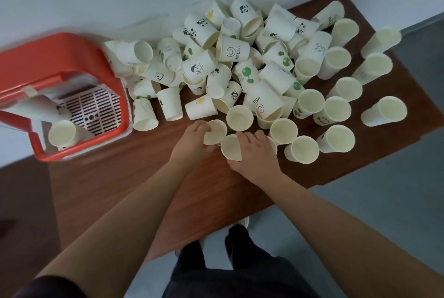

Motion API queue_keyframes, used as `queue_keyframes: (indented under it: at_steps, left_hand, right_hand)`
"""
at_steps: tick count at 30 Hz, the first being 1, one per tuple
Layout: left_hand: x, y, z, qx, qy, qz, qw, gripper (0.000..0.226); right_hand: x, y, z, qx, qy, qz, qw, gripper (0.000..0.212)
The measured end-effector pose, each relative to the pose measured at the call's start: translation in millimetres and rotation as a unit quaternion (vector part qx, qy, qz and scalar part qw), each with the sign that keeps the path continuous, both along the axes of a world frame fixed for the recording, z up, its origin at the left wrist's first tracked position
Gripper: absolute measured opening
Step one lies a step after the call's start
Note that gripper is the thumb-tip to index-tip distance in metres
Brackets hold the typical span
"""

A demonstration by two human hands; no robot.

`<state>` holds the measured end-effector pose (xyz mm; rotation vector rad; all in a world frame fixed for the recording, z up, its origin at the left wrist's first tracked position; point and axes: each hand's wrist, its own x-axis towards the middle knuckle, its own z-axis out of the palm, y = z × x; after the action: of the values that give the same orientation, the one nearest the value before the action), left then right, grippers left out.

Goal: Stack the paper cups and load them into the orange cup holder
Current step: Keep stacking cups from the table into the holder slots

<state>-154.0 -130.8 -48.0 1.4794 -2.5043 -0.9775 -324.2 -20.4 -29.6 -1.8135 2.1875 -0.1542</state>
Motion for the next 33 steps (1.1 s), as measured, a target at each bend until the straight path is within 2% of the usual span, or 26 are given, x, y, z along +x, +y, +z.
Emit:
queue_keyframes:
  at_steps: [6, 15, 18, 24, 27, 33]
  left_hand:
    - [44.7, 2.7, 33.6, 0.027, 0.077, 0.098, 0.992, 0.076]
    - [185.4, -14.7, 84.3, 0.015, 0.117, 0.246, 0.962, 0.068]
    - [242.6, -21.9, 98.5, -0.017, 0.141, 0.294, 0.945, 0.072]
    - [344.0, -59.0, 108.4, -0.055, 0.129, 0.368, 0.919, 0.077]
    - [364.6, -81.4, 103.1, -0.04, 0.156, 0.363, 0.918, 0.078]
    - [354.7, -120.2, 78.5, -0.011, 0.133, 0.258, 0.957, 0.074]
  right_hand:
    - [14.4, -9.6, 24.0, -0.009, -0.038, 0.008, 0.999, 0.077]
    - [105.9, -74.0, 79.5, -0.016, -0.098, 0.054, 0.994, 0.077]
    - [154.7, -98.2, 90.2, -0.007, -0.157, 0.057, 0.986, 0.076]
    - [246.2, -137.1, 99.6, -0.017, -0.266, 0.036, 0.963, 0.073]
    - [276.3, -151.6, 98.8, -0.021, -0.297, 0.019, 0.955, 0.07]
    - [295.3, -170.7, 86.2, -0.022, -0.284, -0.035, 0.958, 0.069]
